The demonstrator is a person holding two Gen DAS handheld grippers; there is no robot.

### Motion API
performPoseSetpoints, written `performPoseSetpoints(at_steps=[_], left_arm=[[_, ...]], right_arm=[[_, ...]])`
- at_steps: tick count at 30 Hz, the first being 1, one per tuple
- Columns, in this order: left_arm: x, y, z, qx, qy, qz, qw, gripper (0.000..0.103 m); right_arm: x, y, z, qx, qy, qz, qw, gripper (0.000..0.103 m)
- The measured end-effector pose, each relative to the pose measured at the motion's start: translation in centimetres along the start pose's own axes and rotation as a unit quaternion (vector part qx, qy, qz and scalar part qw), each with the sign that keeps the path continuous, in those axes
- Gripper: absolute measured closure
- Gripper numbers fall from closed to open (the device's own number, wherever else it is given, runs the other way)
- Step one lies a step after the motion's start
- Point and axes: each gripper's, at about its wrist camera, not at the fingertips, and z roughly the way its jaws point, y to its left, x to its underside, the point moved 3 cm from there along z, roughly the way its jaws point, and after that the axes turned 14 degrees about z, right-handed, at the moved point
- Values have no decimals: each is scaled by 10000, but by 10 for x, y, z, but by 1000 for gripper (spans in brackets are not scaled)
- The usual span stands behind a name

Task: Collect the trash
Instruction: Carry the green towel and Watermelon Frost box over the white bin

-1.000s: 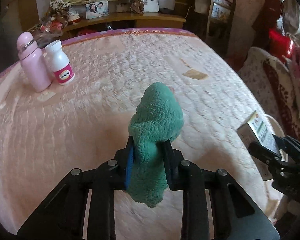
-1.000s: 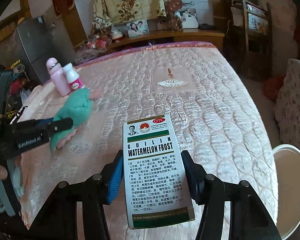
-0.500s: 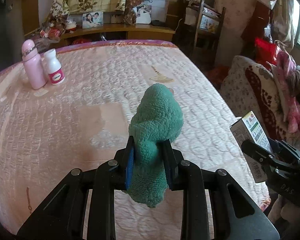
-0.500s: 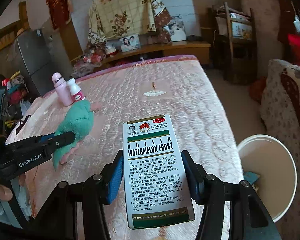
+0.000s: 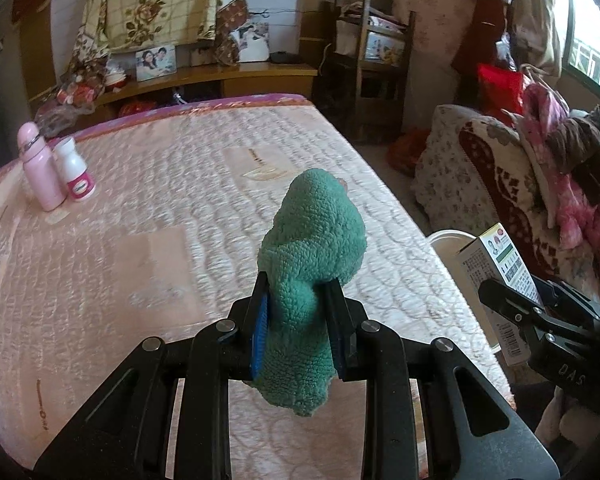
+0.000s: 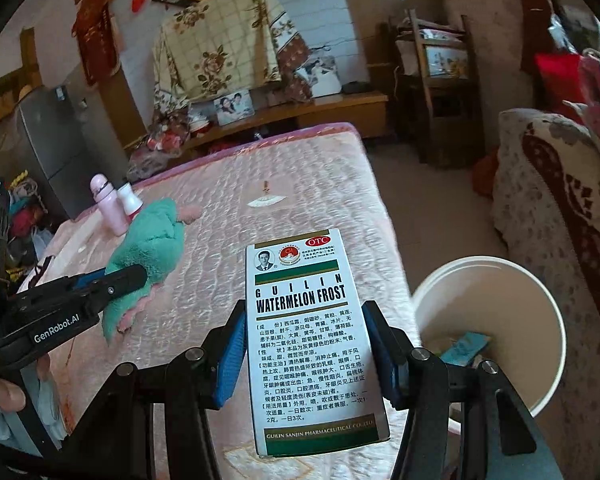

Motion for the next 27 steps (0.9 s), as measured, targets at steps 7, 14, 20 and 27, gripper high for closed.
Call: performPoseSetpoints(at_steps=[7,14,20,27], left_arm=[[-12,-30,7,137,-20,190,9997,80],[-24,-59,18,289,-35,384,9988,80],[-33,-83,31,434,20,534,9976,80],[-42,-111,46,619,77,701,9956,80]], right_arm=[[-6,-27,-11,160,-108,183,9996,49],[-10,-54,-19,333,-157,370,9986,49],[-13,-78,-25,497,-205,544,9971,49],[-17,-108,-30,693,-235,757,9944,49]])
